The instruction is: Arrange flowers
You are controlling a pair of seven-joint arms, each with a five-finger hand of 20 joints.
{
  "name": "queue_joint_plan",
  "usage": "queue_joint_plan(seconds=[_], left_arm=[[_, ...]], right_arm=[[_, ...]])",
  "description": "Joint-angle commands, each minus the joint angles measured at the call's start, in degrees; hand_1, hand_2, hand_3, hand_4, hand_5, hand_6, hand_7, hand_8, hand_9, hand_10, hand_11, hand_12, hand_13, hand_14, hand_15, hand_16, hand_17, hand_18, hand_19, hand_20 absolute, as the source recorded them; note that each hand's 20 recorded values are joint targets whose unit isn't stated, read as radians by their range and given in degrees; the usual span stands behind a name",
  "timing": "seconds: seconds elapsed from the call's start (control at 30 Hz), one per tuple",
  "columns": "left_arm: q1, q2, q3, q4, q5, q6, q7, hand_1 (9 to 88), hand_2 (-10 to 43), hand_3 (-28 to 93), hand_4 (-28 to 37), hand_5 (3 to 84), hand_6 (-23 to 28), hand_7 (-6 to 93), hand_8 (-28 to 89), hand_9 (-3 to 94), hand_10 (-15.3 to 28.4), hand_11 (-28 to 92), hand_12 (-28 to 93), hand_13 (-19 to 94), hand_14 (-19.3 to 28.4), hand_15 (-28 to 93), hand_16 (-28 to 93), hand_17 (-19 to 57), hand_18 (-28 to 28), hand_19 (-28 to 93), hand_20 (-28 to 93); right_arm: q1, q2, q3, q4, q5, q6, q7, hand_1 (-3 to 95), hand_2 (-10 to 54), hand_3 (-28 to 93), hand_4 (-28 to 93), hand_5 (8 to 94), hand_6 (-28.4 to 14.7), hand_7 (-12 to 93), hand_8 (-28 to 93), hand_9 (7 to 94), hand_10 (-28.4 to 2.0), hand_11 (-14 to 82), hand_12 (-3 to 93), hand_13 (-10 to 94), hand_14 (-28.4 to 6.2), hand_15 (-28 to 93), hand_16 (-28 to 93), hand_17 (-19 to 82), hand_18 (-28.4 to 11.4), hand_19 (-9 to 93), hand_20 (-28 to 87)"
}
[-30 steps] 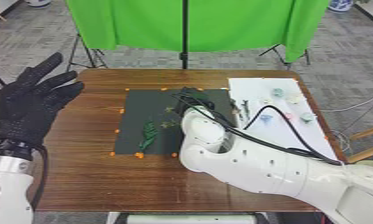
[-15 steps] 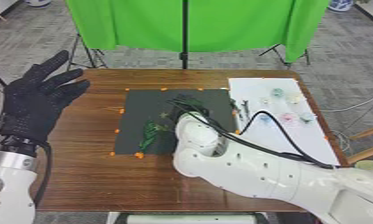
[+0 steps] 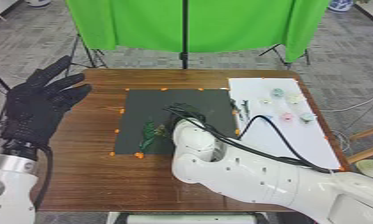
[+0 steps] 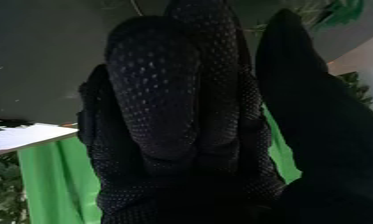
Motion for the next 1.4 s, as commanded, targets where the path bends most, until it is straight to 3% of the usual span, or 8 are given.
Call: queue_joint_plan(seconds=[0.03, 0.3, 0.47, 0.53, 0.67, 1.03, 1.4], left_arm=[[1.94, -1.24, -0.19, -0.67, 0.58, 0.7, -0.7, 20.5, 9.8, 76, -28.3, 31.8, 7.6, 13.2, -8, 31.9, 21.7, 23, 14, 25, 28.4, 52, -8, -10.9, 26.5, 60, 9], [2.66, -1.69, -0.35, -0.97, 0.62, 0.96, -0.78, 20.6, 9.8, 76, -28.3, 32.1, 7.8, 13.0, -8, 32.0, 21.8, 23, 14, 25, 28.4, 53, -9, -10.9, 26.5, 60, 9], [4.81, -2.53, -1.75, -2.06, 0.87, 1.42, -0.68, 20.6, 9.8, 76, -28.3, 32.2, 7.8, 13.0, -8, 31.9, 22.1, 23, 14, 25, 28.4, 53, -9, -10.9, 26.6, 60, 9], [5.82, -2.77, -2.26, -2.45, 0.77, 1.75, -0.08, 20.6, 9.7, 76, -28.3, 32.2, 7.9, 12.9, -8, 31.9, 22.1, 23, 14, 24, 28.4, 53, -9, -10.9, 26.6, 60, 8], [6.91, -3.3, -2.88, -3.03, 0.89, 1.92, -0.14, 20.6, 9.5, 76, -28.3, 32.4, 7.8, 12.7, -8, 32.0, 22.0, 23, 14, 24, 28.4, 54, -9, -10.8, 26.2, 60, 8], [7.66, -3.86, -3.35, -3.52, 0.98, 2.59, -0.31, 20.6, 9.4, 76, -28.3, 32.5, 7.8, 12.9, -8, 31.6, 21.4, 24, 14, 24, 28.4, 54, -10, -10.6, 25.8, 60, 8], [7.08, -3.84, -2.88, -3.21, 0.83, 2.76, -0.64, 20.7, 9.4, 77, -28.3, 32.2, 7.6, 13.3, -8, 31.3, 21.0, 25, 13, 24, 28.4, 54, -10, -10.5, 25.5, 60, 8]], right_arm=[[1.52, 0.2, -0.46, -0.87, -0.73, 0.89, 0.39, 45.7, -9.5, 70, -25, 78.5, -3.7, 14, 2, 93.3, -11.2, 29.1, 17.9, 91, -5.6, 54, 18, 52, -21.4, 93, 15], [0.7, 0.8, 1.2, -2.21, -1.11, 1.92, -0.29, 42.5, -8.0, 71, -25, 75.5, -3.9, 13, -3, 93.3, -11.3, 29.0, 17.8, 91, -5.7, 55, 17, 52, -21.5, 93, 15], [-0.17, 2.79, 2.52, -4.46, -1.87, 1.32, -0.99, 39.2, -5.4, 72, -24, 74.3, -3.7, 13, -10, 93.5, -11.5, 29.0, 17.8, 91, -5.8, 55, 17, 52, -21.6, 93, 15], [-0.26, 4.04, 2.72, -5.31, -1.77, 1.78, -1.03, 38.4, -4.8, 72, -24, 73.8, -3.9, 13, -11, 93.5, -11.7, 29.0, 17.8, 91, -5.8, 55, 17, 52, -21.7, 93, 15], [-1.49, 6.88, 3.72, -7.57, -1.31, 0.71, -0.39, 36.5, -3.3, 72, -23, 72.1, -4.4, 12, -11, 93.6, -11.8, 29.0, 17.9, 91, -5.9, 55, 17, 52, -21.9, 93, 16], [-5.62, 12.48, 6.04, -11.32, -0.07, -2.82, 0.67, 29.9, 3.5, 70, -22, 73.8, -6.1, 12, -11, 93.7, -13.0, 29.6, 17.8, 92, -6.7, 55, 18, 53, -23.5, 93, 18], [-7.65, 12.4, 5.77, -13.34, 2.27, -7.54, -0.46, 28.6, 5.8, 69, -21, 78.3, -6.3, 13, -10, 93.7, -13.5, 31.0, 17.2, 92, -7.2, 55, 18, 53, -24.4, 93, 19]])
